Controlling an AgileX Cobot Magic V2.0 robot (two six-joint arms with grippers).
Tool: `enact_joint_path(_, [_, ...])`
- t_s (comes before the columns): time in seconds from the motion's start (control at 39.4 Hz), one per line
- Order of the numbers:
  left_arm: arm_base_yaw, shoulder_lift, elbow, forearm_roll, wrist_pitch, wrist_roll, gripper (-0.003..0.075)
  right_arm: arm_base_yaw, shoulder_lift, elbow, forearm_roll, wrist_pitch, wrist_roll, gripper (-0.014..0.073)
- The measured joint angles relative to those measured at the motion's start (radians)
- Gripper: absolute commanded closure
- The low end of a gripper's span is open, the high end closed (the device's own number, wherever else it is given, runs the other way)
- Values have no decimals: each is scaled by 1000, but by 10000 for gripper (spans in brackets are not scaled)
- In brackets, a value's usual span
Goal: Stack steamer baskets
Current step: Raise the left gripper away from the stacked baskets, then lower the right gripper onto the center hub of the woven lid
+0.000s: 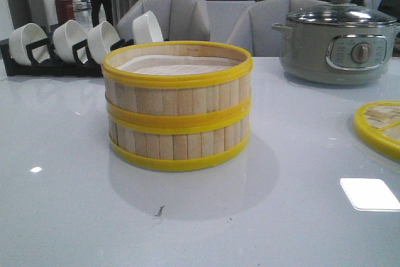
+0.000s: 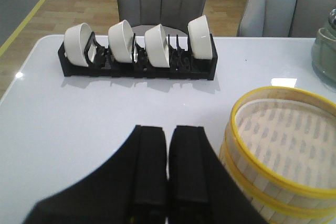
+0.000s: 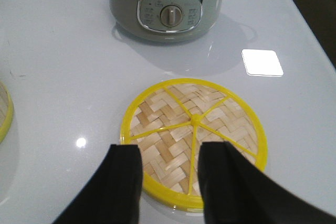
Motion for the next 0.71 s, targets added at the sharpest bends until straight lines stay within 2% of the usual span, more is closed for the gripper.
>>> enact_joint_path(0.18, [4,-181,223,-7,-54,-23,634,0,0,0,0,0,0,221])
enact_joint_path(0.36, [4,-304,356,-7,-65,-23,634,0,0,0,0,0,0,221])
enact_joint_path(0.71, [4,-336,400,0,-54,-25,634,0,0,0,0,0,0,221])
